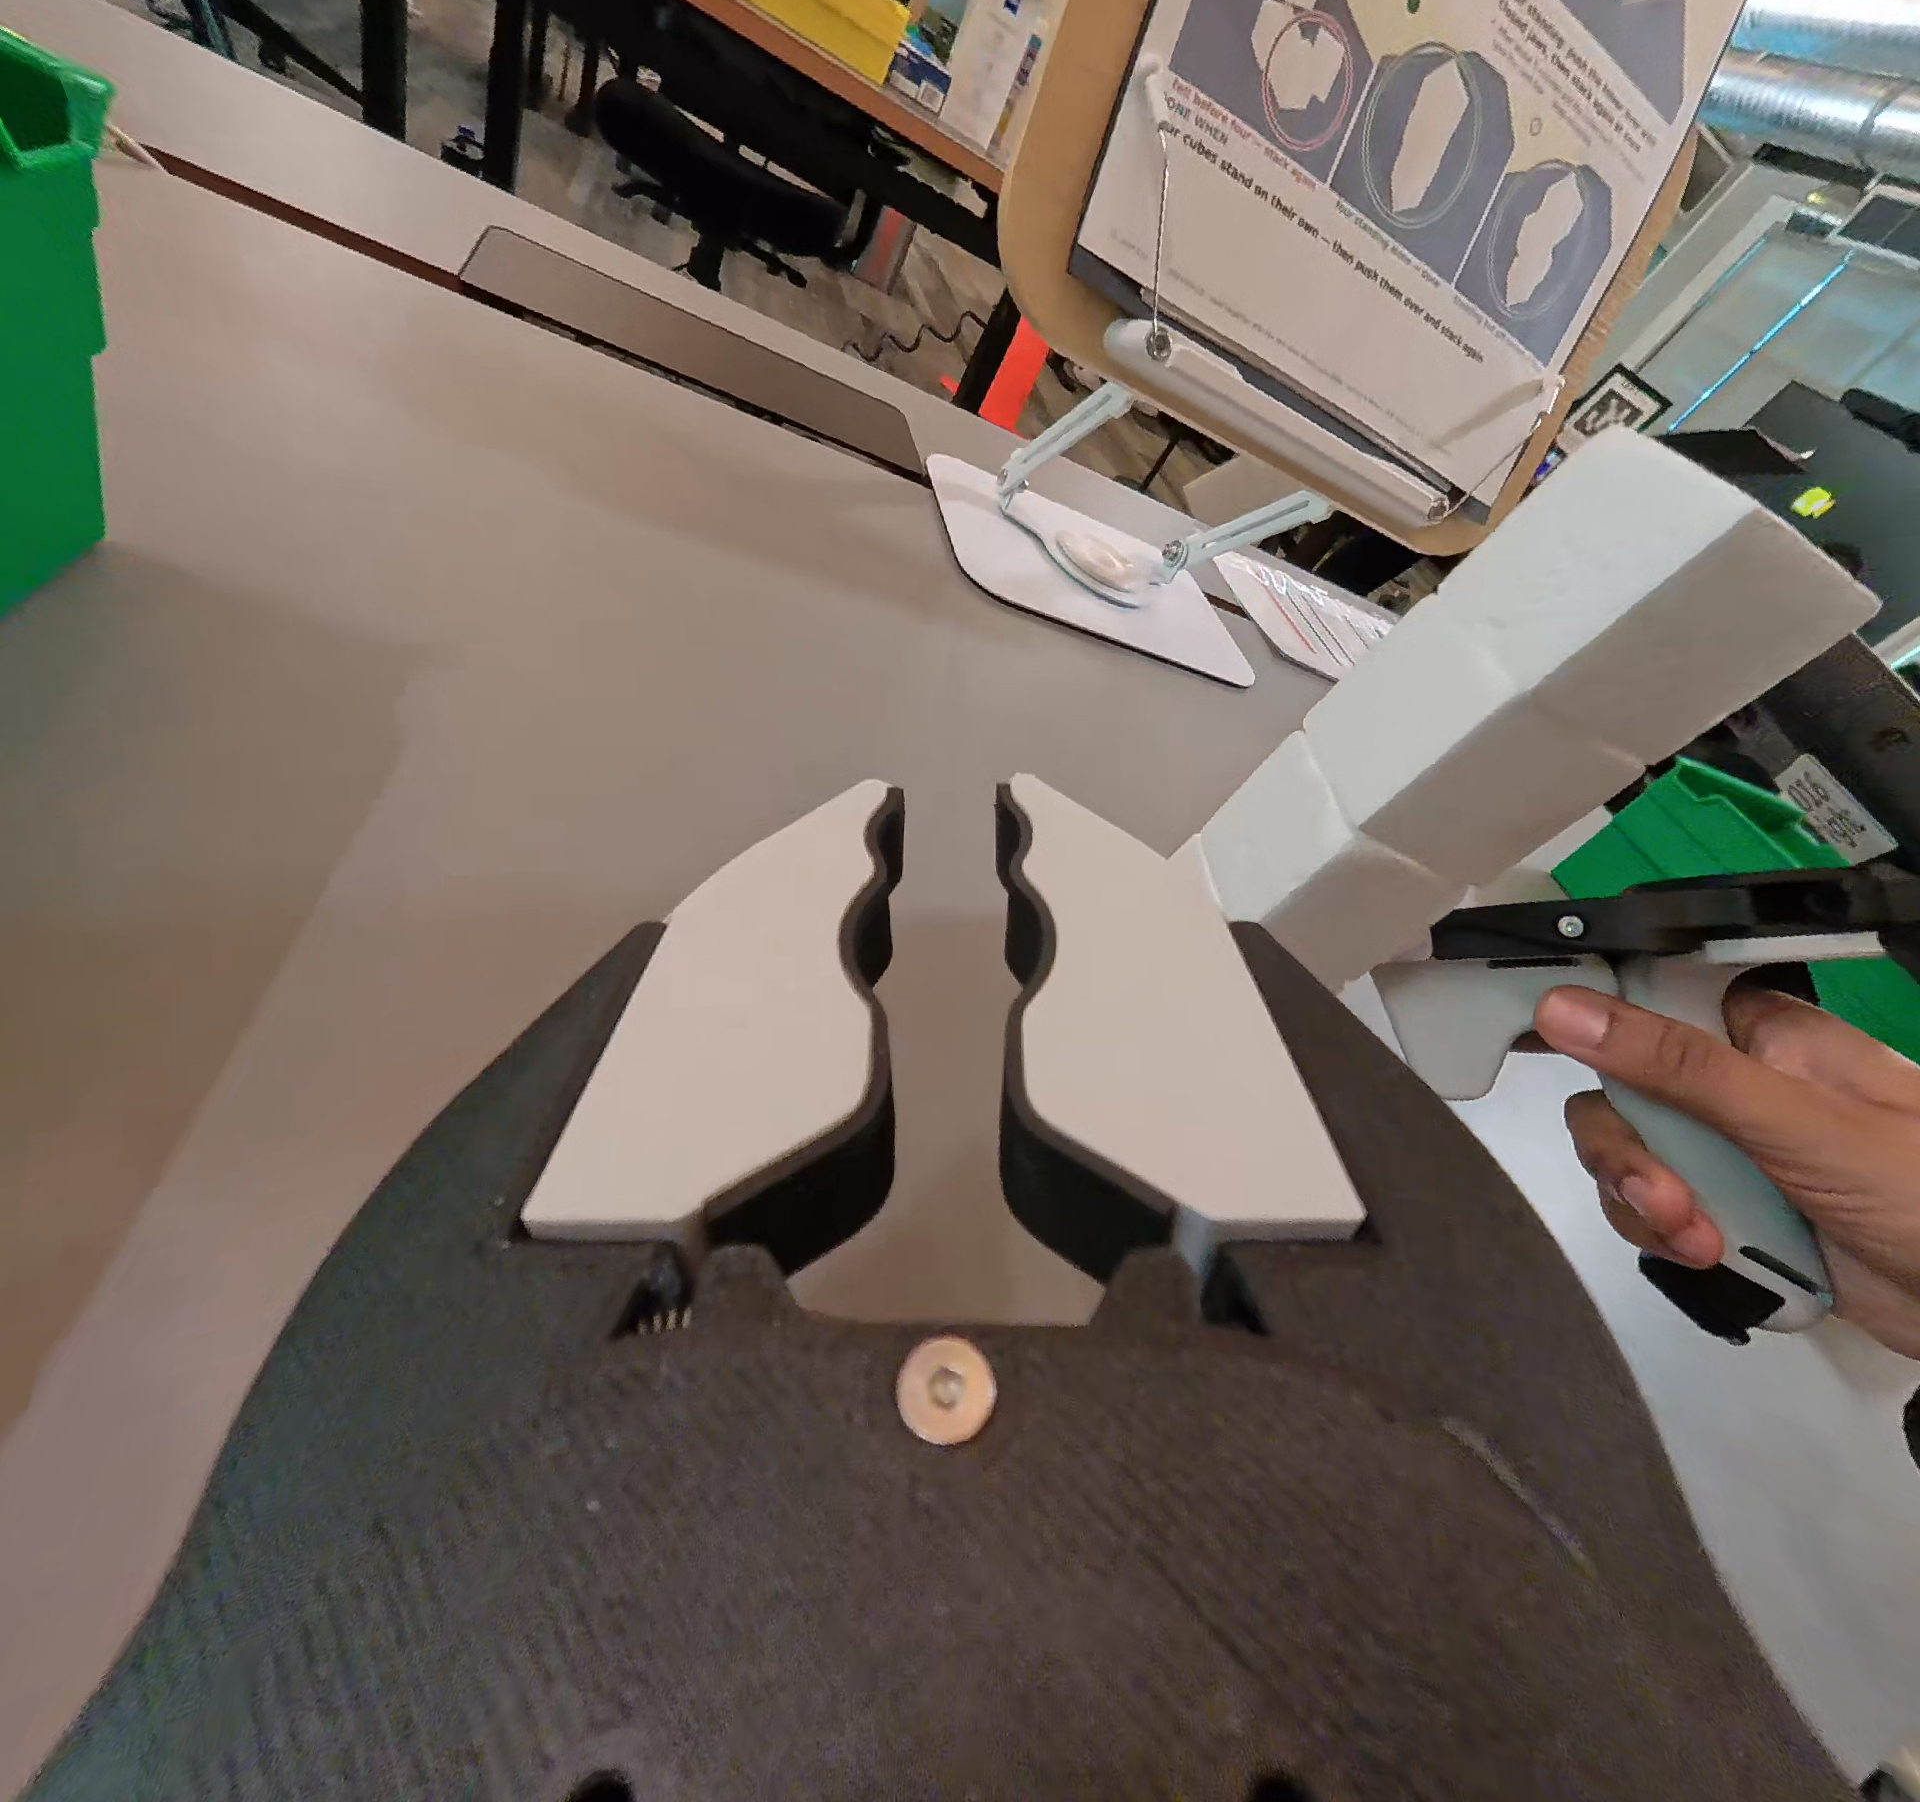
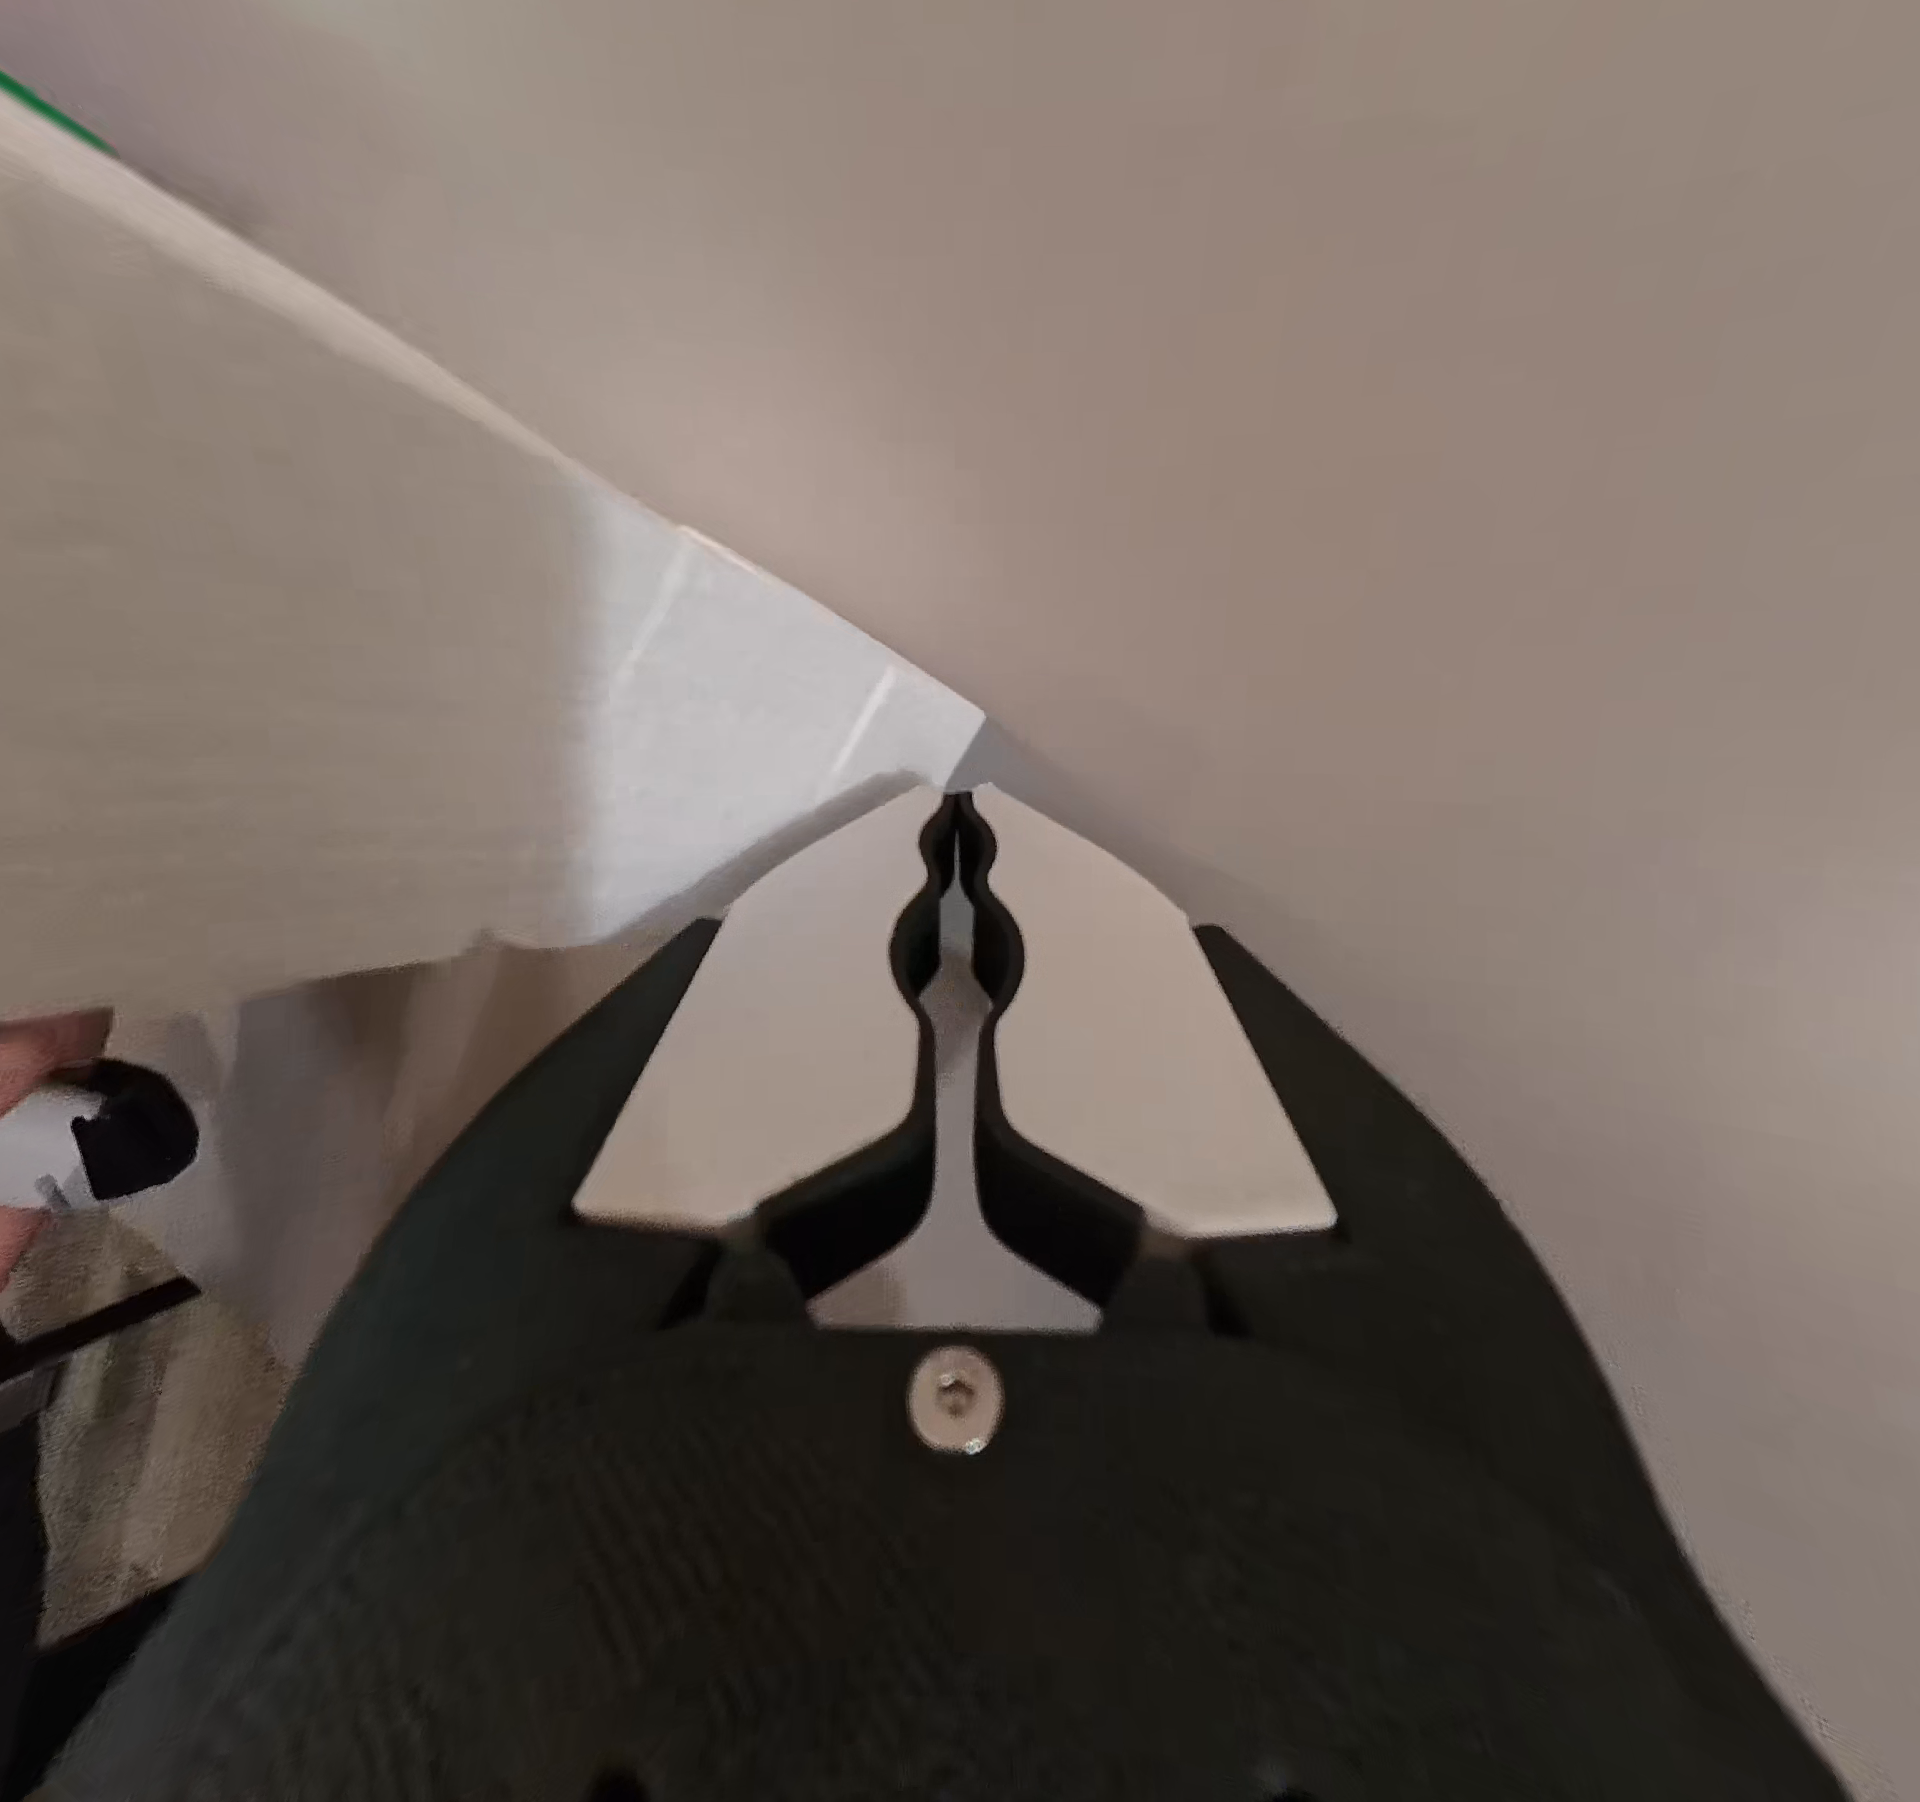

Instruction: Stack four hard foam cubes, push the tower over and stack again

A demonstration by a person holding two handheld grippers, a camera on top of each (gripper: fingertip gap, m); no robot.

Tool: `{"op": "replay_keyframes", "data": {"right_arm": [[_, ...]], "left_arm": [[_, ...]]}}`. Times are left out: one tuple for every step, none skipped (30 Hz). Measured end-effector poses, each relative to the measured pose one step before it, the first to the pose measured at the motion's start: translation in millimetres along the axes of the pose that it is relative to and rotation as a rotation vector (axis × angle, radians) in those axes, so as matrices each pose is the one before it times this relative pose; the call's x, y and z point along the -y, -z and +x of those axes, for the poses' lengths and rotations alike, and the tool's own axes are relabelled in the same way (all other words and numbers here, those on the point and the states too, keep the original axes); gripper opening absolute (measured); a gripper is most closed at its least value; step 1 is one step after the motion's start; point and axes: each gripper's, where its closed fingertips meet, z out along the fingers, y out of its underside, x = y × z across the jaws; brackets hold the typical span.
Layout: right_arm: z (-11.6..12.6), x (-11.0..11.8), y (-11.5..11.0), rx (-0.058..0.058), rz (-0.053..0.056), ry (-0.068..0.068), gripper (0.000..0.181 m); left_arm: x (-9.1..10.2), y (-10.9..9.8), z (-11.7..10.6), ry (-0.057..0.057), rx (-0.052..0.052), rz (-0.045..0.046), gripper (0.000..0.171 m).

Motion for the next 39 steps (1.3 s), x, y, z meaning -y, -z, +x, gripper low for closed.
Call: {"op": "replay_keyframes", "data": {"right_arm": [[2.07, -2.14, -0.59, 0.0100, 0.0000, -0.0191, 0.000], [2.27, -1.41, -0.37, 0.0060, 0.0003, -0.0152, 0.000], [2.53, -0.82, -0.25, 0.0002, -0.0014, -0.0098, 0.000], [2.23, -0.29, -0.20, -0.0042, -0.0029, -0.0036, 0.000], [1.74, 0.51, -0.29, -0.0057, -0.0012, 0.0013, 0.000], [1.50, 0.99, -0.60, -0.0068, -0.0007, 0.0037, 0.000], [0.89, 1.22, -1.04, -0.0049, -0.0004, 0.0040, 0.000], [0.62, 1.31, -1.66, -0.0031, 0.0003, 0.0015, 0.000], [-0.11, 1.21, -1.90, 0.0006, 0.0003, -0.0005, 0.000], [-0.84, 0.90, -2.32, 0.0036, -0.0005, -0.0020, 0.000], [-1.30, 0.55, -2.55, 0.0039, -0.0016, -0.0023, 0.000], [-1.28, 0.14, -2.66, 0.0026, -0.0032, -0.0014, 0.000], [-1.67, -0.08, -2.50, 0.0025, -0.0029, 0.0000, 0.000], [-1.61, 0.03, -2.05, 0.0017, -0.0010, -0.0002, 0.000], [-1.76, 0.45, -1.65, 0.0012, 0.0012, 0.0003, 0.000], [-1.74, 0.75, -1.36, 0.0012, 0.0027, 0.0015, 0.000], [-1.48, 0.89, -1.03, 0.0002, 0.0026, 0.0021, 0.000], [-1.42, 1.09, -0.78, -0.0002, 0.0022, 0.0024, 0.000], [-1.19, 1.13, -0.51, -0.0006, 0.0011, 0.0030, 0.000], [-1.18, 0.87, -0.45, -0.0014, -0.0003, 0.0045, 0.000], [-1.10, 0.93, -0.35, -0.0030, -0.0006, 0.0063, 0.000], [-0.94, 0.81, -0.26, -0.0042, -0.0003, 0.0068, 0.000], [-1.20, 0.85, -0.10, -0.0036, -0.0002, 0.0067, 0.000], [-1.52, 1.20, 0.05, -0.0021, 0.0012, 0.0063, 0.000], [-1.76, 1.26, 0.13, -0.0010, 0.0025, 0.0057, 0.000], [-1.80, 1.16, 0.15, -0.0014, 0.0016, 0.0058, 0.000], [-1.94, 1.07, 0.07, -0.0006, 0.0012, 0.0059, 0.000], [-2.14, 0.82, -0.04, 0.0000, 0.0007, 0.0049, 0.000], [-2.03, 0.59, -0.27, -0.0005, -0.0007, 0.0052, 0.000], [-2.29, 0.42, -0.39, 0.0003, -0.0011, 0.0065, 0.000], [-2.09, 0.32, -0.39, -0.0005, -0.0009, 0.0064, 0.000], [-2.09, 0.19, -0.49, -0.0015, -0.0017, 0.0066, 0.000], [-2.08, 0.08, -0.52, -0.0015, -0.0016, 0.0068, 0.000], [-2.19, 0.21, -0.25, -0.0012, -0.0014, 0.0074, 0.000], [-2.35, 0.23, -0.10, -0.0013, -0.0003, 0.0093, 0.000], [-2.13, 0.50, 0.03, -0.0027, 0.0007, 0.0094, 0.000], [-2.30, 0.83, 0.30, -0.0003, 0.0013, 0.0083, 0.000], [-2.60, 0.91, 0.44, 0.0019, 0.0015, 0.0058, 0.000], [-2.50, 1.22, 0.48, 0.0027, 0.0016, 0.0040, 0.000]], "left_arm": [[-1.42, -0.55, 0.37, -0.0049, 0.0015, -0.00629, 0.017], [-0.99, -0.49, 0.09, -0.0008, 0.0008, -0.00350, 0.017], [-0.63, -0.37, 0.35, 0.0024, -0.0009, -0.00191, 0.017], [-0.39, -0.20, 0.15, 0.0030, -0.0013, -0.00177, 0.017], [-0.42, -0.11, -0.10, 0.0019, 0.0003, -0.00175, 0.017], [-0.20, -0.10, -0.32, 0.0003, 0.0018, -0.00140, 0.017], [-0.10, -0.03, -0.66, -0.0005, 0.0027, -0.00118, 0.017], [-0.10, -0.10, -0.66, -0.0001, 0.0027, -0.00140, 0.017], [0.03, 0.03, -0.77, 0.0008, 0.0028, 0.00023, 0.017], [0.33, 0.12, -0.73, 0.0016, 0.0023, 0.00165, 0.017], [0.29, 0.27, -0.59, 0.0023, 0.0012, 0.00137, 0.017], [0.20, 0.12, -0.46, 0.0027, 0.0006, 0.00038, 0.017], [0.38, 0.09, -0.54, 0.0024, 0.0014, 0.00105, 0.017], [0.53, 0.20, -0.78, 0.0012, 0.0023, 0.00248, 0.017], [0.78, 0.28, -0.68, 0.0002, 0.0029, 0.00296, 0.017], [0.82, 0.18, -0.86, 0.0002, 0.0031, 0.00340, 0.016], [0.96, 0.31, -0.65, 0.0008, 0.0026, 0.00426, 0.016], [0.77, 0.13, -0.66, 0.0018, 0.0021, 0.00362, 0.016], [0.41, 0.13, -0.49, 0.0024, 0.0012, 0.00150, 0.016], [0.11, 0.11, -0.34, 0.0033, 0.0005, 0.00077, 0.016], [0.40, 0.14, -0.40, 0.0042, 0.0003, 0.00270, 0.017], [0.26, 0.23, -0.14, 0.0037, -0.0001, 0.00181, 0.017], [0.13, 0.04, -0.19, 0.0023, 0.0006, -0.00009, 0.017], [0.30, 0.02, -0.21, 0.0002, 0.0008, 0.00106, 0.017], [0.14, 0.05, -0.30, -0.0013, 0.0012, 0.00107, 0.017], [0.06, -0.04, -0.45, -0.0007, 0.0022, -0.00009, 0.017], [0.07, -0.13, -0.35, 0.0011, 0.0012, 0.00010, 0.017], [0.03, 0.04, -0.09, 0.0021, 0.0002, 0.00032, 0.017], [0.07, 0.07, -0.21, 0.0017, 0.0003, 0.00037, 0.017], [-0.06, -0.04, -0.11, 0.0009, 0.0001, -0.00036, 0.017], [-0.09, 0.04, -0.16, 0.0004, 0.0006, -0.00125, 0.017], [0.06, 0.02, -0.43, 0.0005, 0.0019, 0.00051, 0.017], [0.50, 0.17, -0.58, 0.0004, 0.0029, 0.00258, 0.017], [0.55, 0.21, -0.41, 0.0003, 0.0019, 0.00224, 0.017], [0.10, -0.02, -0.28, 0.0011, 0.0004, -0.00063, 0.017], [-0.09, 0.01, -0.48, 0.0021, 0.0012, -0.00102, 0.017], [0.23, 0.12, -0.53, 0.0022, 0.0026, 0.00151, 0.017], [0.32, 0.07, -0.55, 0.0019, 0.0025, 0.00223, 0.017], [0.41, 0.22, -0.40, 0.0011, 0.0018, 0.00179, 0.017]]}}
